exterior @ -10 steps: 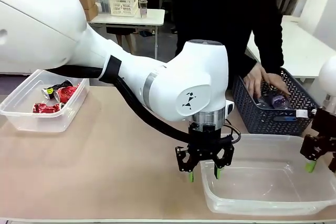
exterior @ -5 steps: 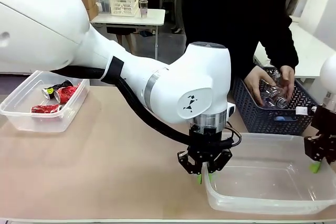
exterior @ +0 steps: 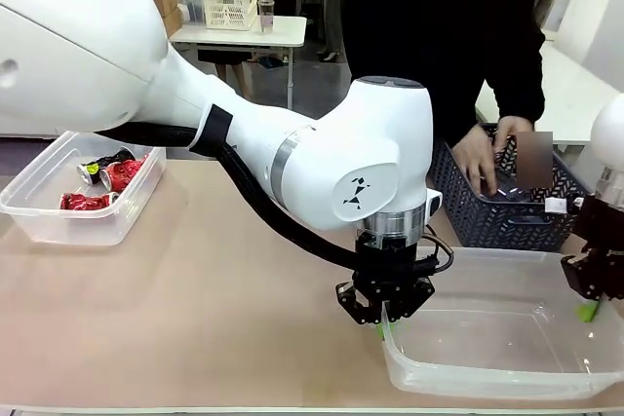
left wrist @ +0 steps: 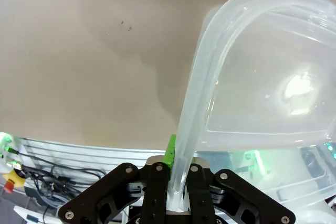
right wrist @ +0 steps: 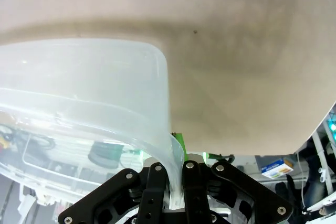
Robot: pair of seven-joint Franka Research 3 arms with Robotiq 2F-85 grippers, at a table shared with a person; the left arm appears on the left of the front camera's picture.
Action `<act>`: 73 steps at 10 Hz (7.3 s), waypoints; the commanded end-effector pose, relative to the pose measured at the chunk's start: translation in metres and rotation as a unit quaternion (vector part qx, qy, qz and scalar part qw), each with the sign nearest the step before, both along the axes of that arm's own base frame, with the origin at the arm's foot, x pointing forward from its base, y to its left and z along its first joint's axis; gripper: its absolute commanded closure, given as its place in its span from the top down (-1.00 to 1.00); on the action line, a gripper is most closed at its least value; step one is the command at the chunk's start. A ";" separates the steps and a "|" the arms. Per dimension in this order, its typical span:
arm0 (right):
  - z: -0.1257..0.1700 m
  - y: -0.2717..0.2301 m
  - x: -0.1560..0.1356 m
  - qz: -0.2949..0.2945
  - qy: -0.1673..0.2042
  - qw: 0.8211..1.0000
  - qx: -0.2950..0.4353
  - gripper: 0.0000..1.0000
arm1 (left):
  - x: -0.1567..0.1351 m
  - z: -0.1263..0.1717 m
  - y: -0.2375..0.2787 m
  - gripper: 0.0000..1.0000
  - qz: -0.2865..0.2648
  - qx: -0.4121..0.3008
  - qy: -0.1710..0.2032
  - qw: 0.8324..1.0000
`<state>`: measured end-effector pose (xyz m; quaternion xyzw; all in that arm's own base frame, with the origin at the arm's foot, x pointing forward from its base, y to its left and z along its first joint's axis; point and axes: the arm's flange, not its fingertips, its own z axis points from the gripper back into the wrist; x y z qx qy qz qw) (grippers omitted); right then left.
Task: Sort the waste into each basket.
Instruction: Pick up the Organizing box on the right side of the table and lift it, then offer the picked Organizing box to the human.
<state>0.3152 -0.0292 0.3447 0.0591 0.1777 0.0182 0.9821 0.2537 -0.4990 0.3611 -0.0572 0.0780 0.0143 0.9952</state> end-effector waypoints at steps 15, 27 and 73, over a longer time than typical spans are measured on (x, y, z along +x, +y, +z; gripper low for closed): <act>0.147 0.192 0.051 -0.009 0.022 0.999 -0.030 -1.00 | -0.003 0.155 0.345 -1.00 0.036 -0.128 -0.054 0.990; 0.162 0.245 0.049 0.009 0.018 0.999 0.039 -0.93 | 0.004 0.142 0.285 -0.92 0.024 -0.113 -0.041 0.992; 0.162 0.245 0.049 0.009 0.018 0.999 0.039 -0.93 | 0.004 0.142 0.285 -0.92 0.024 -0.113 -0.041 0.992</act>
